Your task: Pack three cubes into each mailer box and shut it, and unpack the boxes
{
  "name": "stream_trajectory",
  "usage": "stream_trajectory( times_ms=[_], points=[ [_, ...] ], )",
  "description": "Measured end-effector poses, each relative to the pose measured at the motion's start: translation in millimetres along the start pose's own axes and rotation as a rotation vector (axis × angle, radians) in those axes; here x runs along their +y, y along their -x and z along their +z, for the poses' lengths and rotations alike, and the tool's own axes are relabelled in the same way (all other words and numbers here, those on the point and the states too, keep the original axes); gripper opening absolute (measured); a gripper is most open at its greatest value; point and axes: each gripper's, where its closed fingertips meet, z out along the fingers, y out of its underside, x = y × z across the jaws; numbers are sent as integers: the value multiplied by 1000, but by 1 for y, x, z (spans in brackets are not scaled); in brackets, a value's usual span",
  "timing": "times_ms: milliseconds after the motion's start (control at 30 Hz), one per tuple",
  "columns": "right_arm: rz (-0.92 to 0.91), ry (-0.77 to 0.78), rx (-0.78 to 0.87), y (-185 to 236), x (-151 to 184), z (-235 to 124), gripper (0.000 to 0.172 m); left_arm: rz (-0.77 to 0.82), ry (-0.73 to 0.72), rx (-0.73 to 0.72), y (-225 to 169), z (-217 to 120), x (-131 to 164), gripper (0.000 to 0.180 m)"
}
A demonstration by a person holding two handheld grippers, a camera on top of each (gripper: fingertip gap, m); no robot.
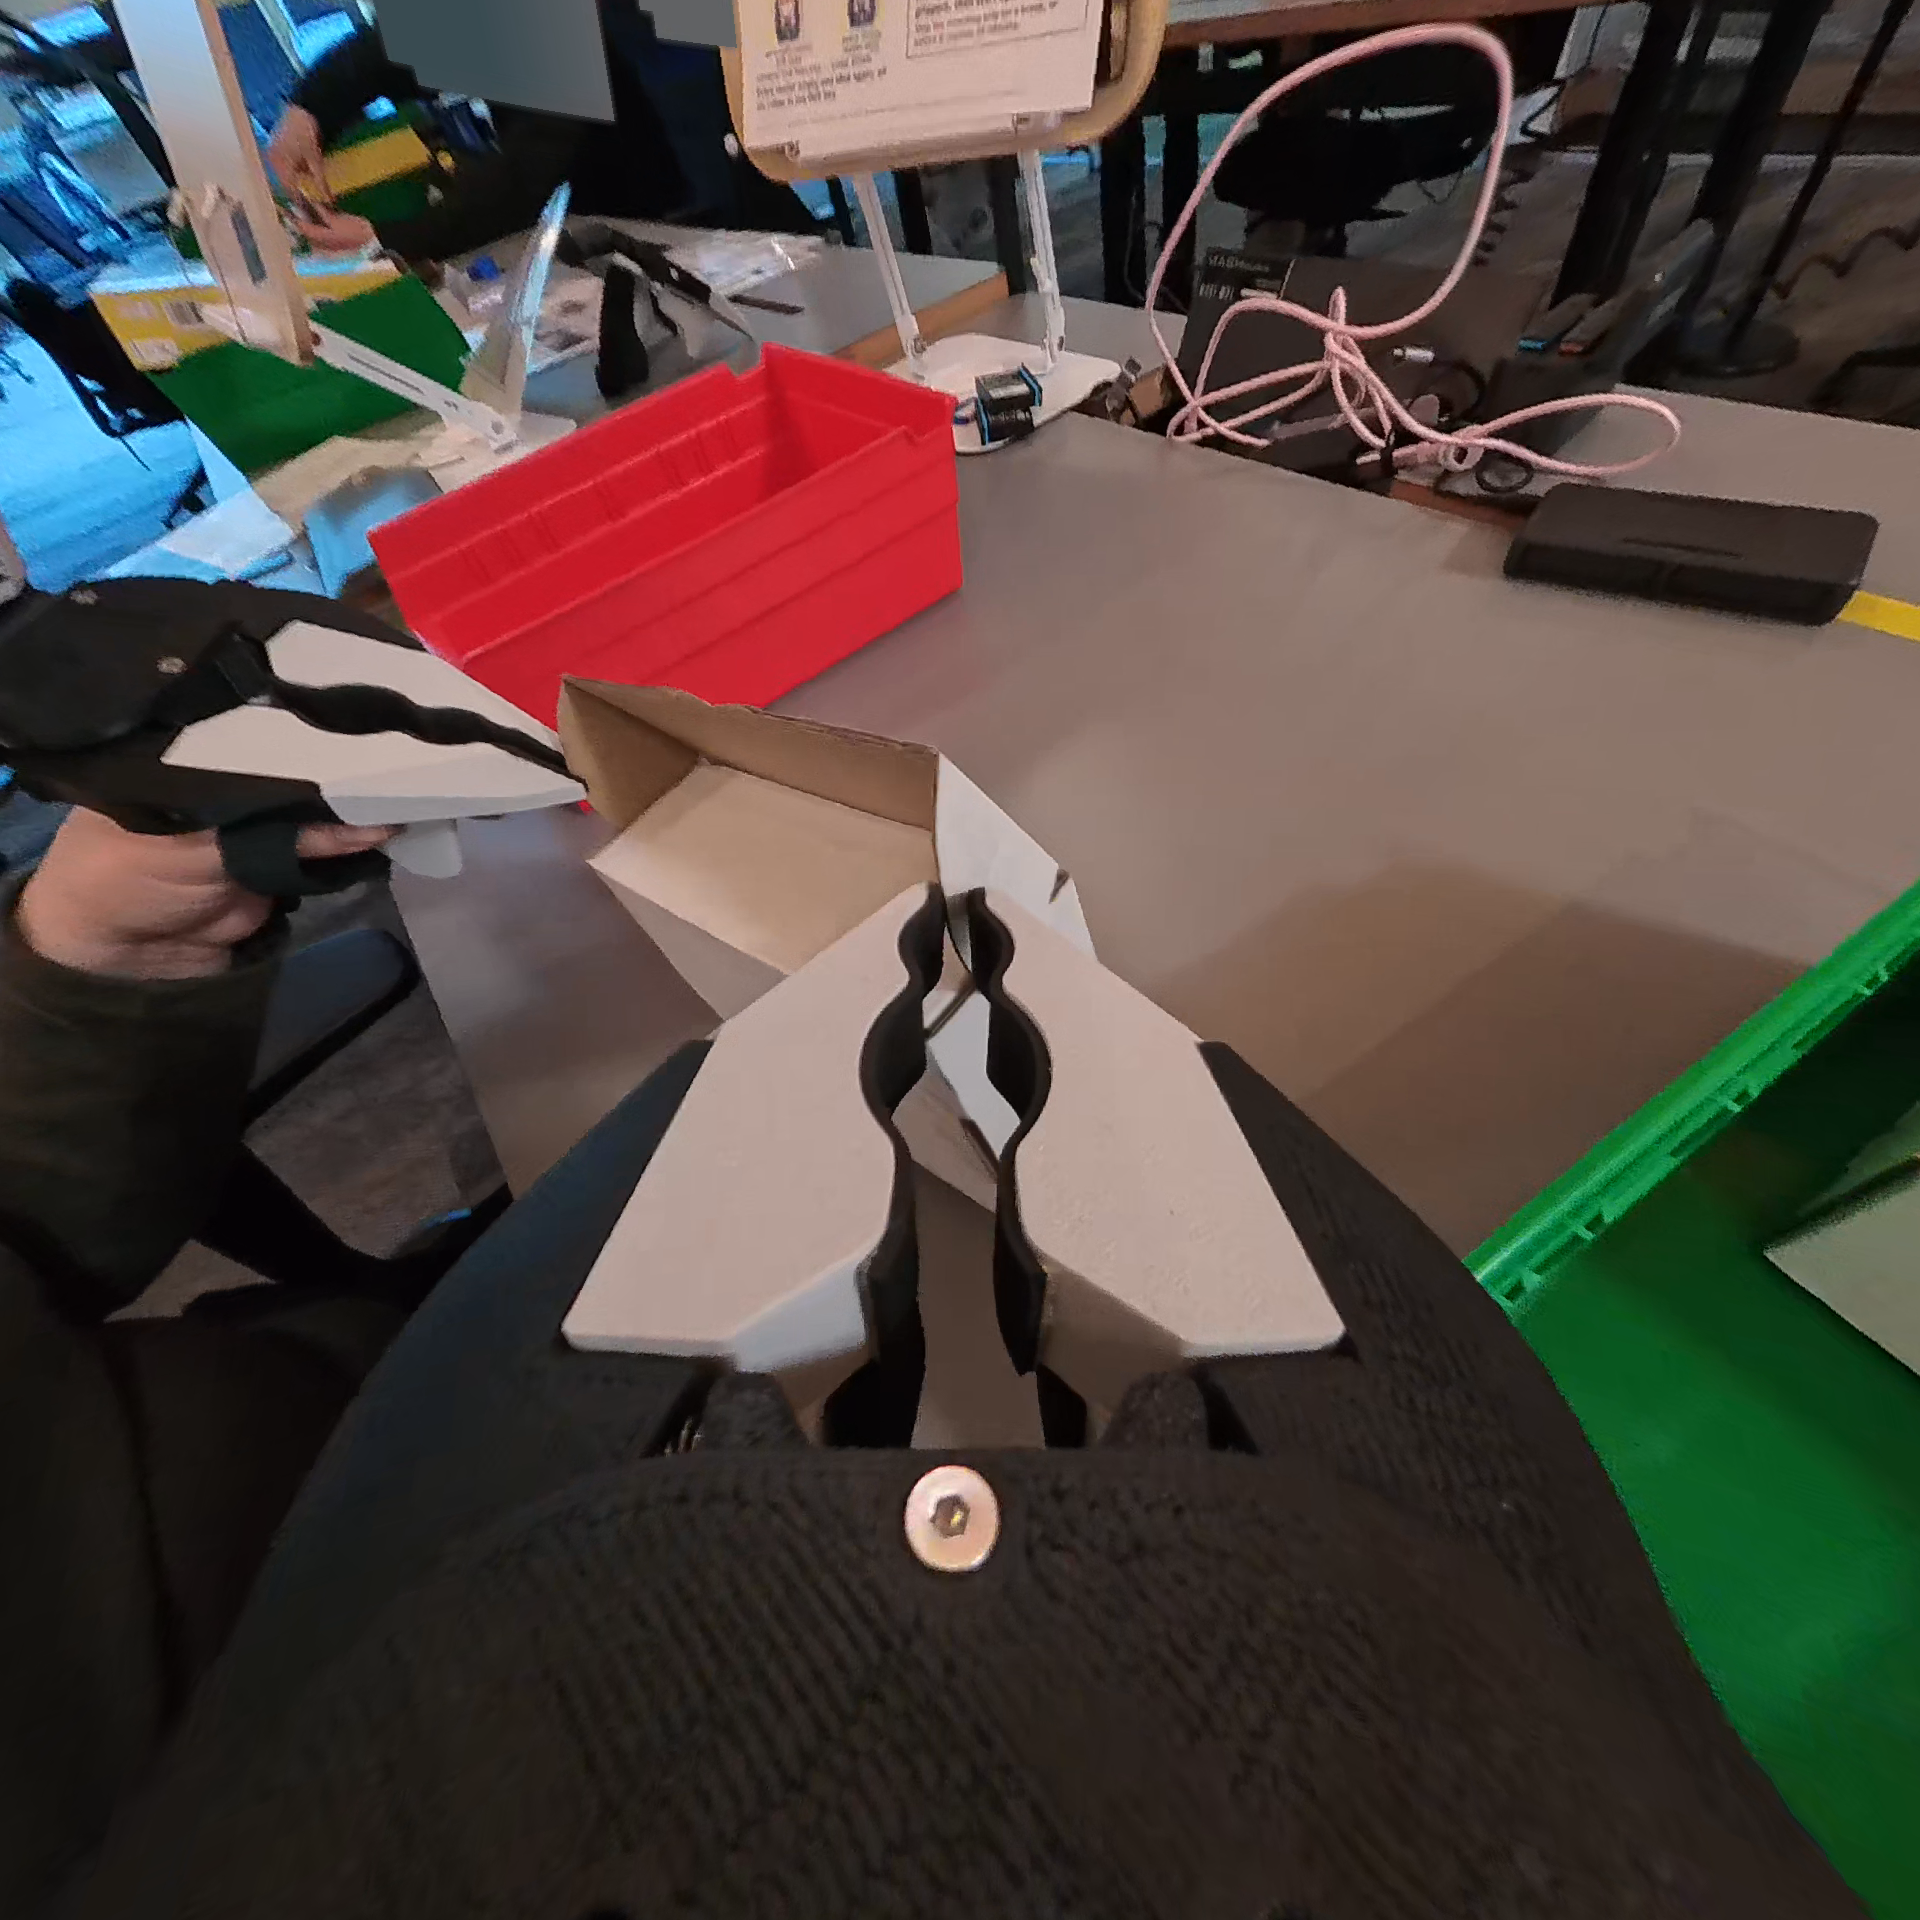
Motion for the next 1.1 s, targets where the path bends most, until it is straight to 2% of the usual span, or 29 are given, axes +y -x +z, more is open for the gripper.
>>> stream_trajectory(
  times_ms=[267,300,367,400,433,500,600,700,767,833,933,1100],
  points=[
    [-2,-2,0,-9,2,-8,2,11,-79,32,-4,2,-5,3],
    [-4,0,3,-10,2,-9,1,31,-111,20,-2,0,-8,14],
    [-10,7,25,-16,4,-11,0,76,-161,-30,5,-3,-12,69],
    [-7,7,22,-16,4,-11,0,83,-172,-32,7,-3,-13,101],
    [-2,4,15,-16,3,-11,0,82,-161,-10,5,-1,-11,124],
    [1,5,13,-17,4,-11,0,73,-130,69,-2,8,-2,137],
    [2,5,13,-16,4,-10,0,55,-80,143,-9,27,14,136],
    [11,0,-2,-13,3,-9,0,52,-24,173,-13,45,28,124],
    [29,-7,-25,-9,2,-8,1,61,-6,189,-16,53,33,109],
    [54,-12,-42,-7,2,-7,1,90,9,199,-19,57,36,74],
    [68,-11,-46,-7,2,-5,1,120,-5,153,-17,59,34,72],
    [87,-24,-70,0,0,1,3,40,48,145,-15,60,36,70]
  ],
)
